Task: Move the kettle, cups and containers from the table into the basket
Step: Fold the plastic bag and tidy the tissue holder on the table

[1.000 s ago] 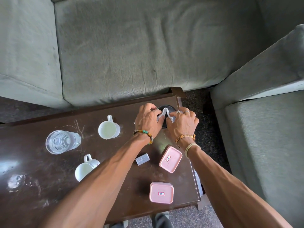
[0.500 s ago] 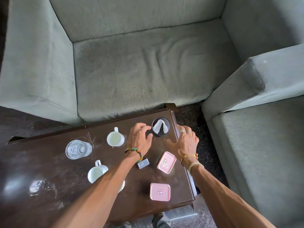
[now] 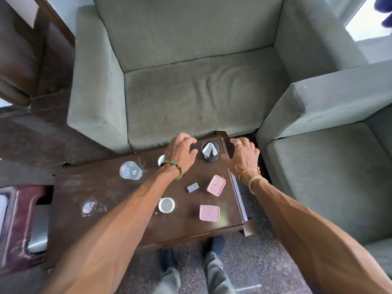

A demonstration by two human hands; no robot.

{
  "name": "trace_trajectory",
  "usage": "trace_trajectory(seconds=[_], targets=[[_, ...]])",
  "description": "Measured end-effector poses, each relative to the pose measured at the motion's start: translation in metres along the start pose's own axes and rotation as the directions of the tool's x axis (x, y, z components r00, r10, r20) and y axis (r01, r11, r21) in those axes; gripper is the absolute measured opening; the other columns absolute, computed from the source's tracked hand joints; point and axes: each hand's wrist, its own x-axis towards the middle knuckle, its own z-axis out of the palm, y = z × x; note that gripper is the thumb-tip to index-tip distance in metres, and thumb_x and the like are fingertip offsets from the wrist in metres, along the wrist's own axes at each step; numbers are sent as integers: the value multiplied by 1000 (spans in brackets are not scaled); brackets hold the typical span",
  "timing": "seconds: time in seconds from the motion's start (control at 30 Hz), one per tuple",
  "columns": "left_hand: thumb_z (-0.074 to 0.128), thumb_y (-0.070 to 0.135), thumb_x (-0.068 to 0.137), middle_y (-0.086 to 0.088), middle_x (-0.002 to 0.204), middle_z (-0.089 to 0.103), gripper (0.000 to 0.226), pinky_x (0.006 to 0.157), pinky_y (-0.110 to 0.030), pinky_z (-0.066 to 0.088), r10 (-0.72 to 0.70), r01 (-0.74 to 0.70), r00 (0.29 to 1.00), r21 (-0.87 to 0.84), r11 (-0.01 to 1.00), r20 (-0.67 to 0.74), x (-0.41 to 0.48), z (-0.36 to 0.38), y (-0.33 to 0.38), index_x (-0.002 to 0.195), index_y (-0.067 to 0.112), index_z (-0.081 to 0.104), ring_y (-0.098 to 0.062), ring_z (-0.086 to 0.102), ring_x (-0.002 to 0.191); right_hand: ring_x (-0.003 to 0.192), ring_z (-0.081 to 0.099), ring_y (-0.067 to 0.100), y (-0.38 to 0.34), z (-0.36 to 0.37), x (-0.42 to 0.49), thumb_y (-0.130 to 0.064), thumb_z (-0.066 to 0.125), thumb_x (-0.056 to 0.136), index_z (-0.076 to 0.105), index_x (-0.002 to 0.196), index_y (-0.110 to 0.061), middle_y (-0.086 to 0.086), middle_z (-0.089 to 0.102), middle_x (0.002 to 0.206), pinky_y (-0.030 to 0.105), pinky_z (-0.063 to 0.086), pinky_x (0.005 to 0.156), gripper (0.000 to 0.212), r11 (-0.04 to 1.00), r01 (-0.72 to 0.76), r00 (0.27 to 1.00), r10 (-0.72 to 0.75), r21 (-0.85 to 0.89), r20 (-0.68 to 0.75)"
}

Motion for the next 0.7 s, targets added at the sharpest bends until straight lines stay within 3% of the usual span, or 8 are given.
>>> trace_trajectory(seconds=[0.17, 0.47, 0.7], targets=[[63, 27, 86, -1, 124, 53, 29, 98, -31, 42, -19, 20, 998, 8, 1000, -56, -17, -47, 6, 114, 22, 64, -23, 50, 114, 117, 49, 32, -28, -50, -14, -45, 72, 76, 59, 128, -21, 6, 53, 130, 43, 35, 99, 59, 998, 45, 992, -40, 43, -121], [64, 33, 86, 0, 123, 52, 32, 95, -34, 43, 119, -116, 973, 27, 993, -199, -84, -121, 2, 116, 20, 63, -24, 53, 110, 116, 49, 34, -84, -98, -99, -42, 73, 74, 58, 129, -19, 7, 53, 129, 44, 36, 97, 62, 988, 151, 948, -152, -24, -279], [57, 44, 91, -6, 136, 46, 45, 98, -42, 44, 202, -188, 932, 74, 979, -302, -140, -187, -11, 126, 16, 57, -27, 52, 118, 124, 42, 31, -124, -118, -176, -57, 70, 72, 45, 141, -16, 6, 47, 138, 45, 33, 102, 84, 952, 259, 855, -304, -163, -420]])
